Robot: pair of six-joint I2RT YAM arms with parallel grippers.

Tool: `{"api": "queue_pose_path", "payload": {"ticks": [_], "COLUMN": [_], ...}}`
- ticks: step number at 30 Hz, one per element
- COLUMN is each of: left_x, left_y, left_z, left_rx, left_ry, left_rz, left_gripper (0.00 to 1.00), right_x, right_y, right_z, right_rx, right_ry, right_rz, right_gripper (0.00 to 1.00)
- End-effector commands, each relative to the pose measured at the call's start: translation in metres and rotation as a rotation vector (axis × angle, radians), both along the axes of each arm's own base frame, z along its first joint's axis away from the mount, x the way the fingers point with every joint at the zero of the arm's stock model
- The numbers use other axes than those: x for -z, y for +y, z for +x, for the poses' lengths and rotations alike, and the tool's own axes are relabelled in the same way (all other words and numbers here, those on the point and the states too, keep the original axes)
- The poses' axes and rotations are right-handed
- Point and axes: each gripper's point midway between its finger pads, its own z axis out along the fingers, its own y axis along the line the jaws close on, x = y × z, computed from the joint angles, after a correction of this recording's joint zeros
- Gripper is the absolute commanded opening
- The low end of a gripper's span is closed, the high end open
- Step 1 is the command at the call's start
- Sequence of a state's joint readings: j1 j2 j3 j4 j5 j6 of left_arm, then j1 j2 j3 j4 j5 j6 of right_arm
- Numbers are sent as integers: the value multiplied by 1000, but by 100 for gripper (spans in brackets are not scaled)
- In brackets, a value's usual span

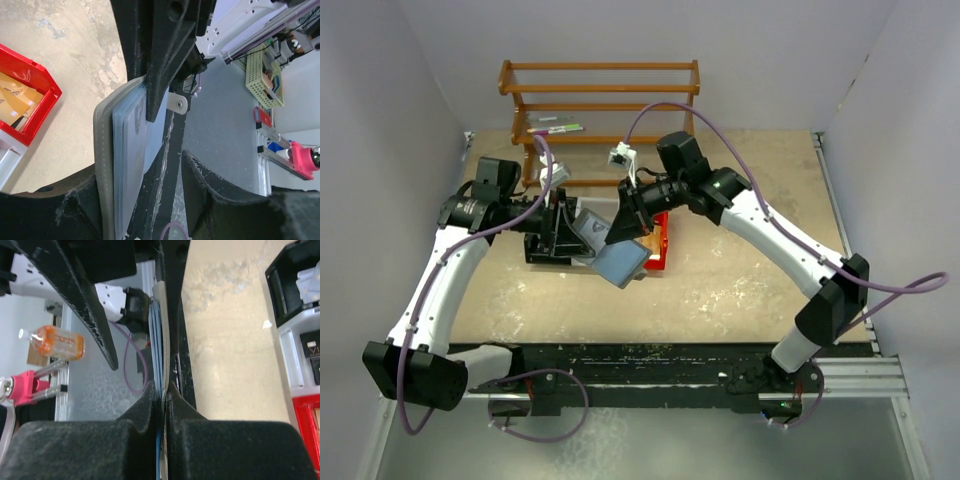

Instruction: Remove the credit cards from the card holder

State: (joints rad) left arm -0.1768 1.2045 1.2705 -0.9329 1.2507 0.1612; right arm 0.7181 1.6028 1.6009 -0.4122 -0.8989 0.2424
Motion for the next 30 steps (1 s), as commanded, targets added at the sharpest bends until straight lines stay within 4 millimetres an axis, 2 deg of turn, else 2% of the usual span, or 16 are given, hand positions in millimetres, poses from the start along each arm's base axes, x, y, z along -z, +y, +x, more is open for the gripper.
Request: {"api": "queue_pose_path", "payload": {"ticks": [1,6,10,12,15,19,20,22,24,27,30], "left_x": [-14,-6,-2,-1,-2,-7,-10,-16,-25,-35,-35], "left_y": [2,1,1,0,0,2,4,10,18,26,28], "left_z": [-9,-4,-2,-2,-2,4,8,16,25,36,48], "left_rx": [57,45,41,35,26,-14,-31,-67,-115,-169,-241], "left_ry": [-108,-104,-82,-69,-65,-43,-39,-18,20,51,66], "left_rz": [-27,-22,-27,-33,-38,-41,-48,-69,-96,-119,-106], "left_gripper": [54,44,29,18,6,0,0,0,0,0,0], "right_x": [3,-1,-3,-5,-8,-22,-28,-55,-77,-91,-96], "right_y": [-14,-12,-9,-6,-7,-22,-30,-45,-65,-79,-88], "right_z": [-14,-13,-10,-8,-15,15,23,44,56,58,64], "right_rx": [-82,-91,-94,-98,-122,60,111,256,413,515,602], "right_ry": [-34,-49,-57,-69,-28,-53,-63,-122,-166,-182,-173], "right_rz": [-79,-81,-72,-59,-23,54,92,217,297,340,348], "right_gripper": [0,0,0,3,20,53,57,71,81,82,71]}}
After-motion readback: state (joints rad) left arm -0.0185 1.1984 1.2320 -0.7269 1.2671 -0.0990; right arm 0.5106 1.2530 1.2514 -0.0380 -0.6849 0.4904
